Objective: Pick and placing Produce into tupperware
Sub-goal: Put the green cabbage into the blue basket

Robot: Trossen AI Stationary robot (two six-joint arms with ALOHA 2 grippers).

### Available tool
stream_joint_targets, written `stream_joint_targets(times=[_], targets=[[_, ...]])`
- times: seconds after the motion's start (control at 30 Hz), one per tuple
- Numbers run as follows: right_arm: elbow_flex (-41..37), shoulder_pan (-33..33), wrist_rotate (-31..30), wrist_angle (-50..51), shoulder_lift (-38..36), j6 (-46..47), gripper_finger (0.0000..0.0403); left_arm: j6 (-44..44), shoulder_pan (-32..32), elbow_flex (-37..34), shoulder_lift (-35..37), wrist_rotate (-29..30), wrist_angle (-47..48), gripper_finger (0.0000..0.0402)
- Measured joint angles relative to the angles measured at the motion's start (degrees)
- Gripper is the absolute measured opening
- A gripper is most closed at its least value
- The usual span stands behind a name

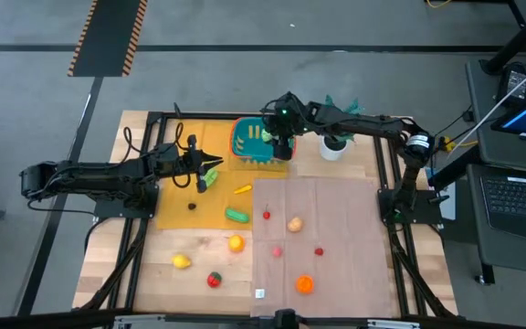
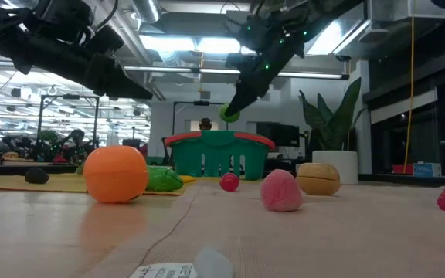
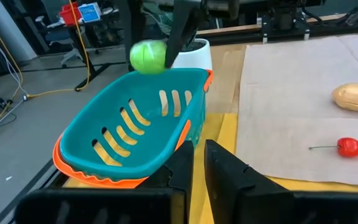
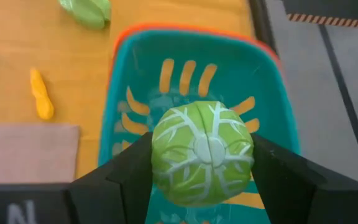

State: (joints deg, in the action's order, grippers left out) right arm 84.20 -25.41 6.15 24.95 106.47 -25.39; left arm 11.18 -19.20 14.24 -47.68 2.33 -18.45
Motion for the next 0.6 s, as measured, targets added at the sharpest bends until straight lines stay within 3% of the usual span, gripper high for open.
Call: stream_joint_targets(times=[0.6], targets=[[1.25,-1.50,1.31,-1.40,7.40,-0.51,0.0232,0.00,-0.02,0.00,0.00,0.02,-0.03,0.0073]])
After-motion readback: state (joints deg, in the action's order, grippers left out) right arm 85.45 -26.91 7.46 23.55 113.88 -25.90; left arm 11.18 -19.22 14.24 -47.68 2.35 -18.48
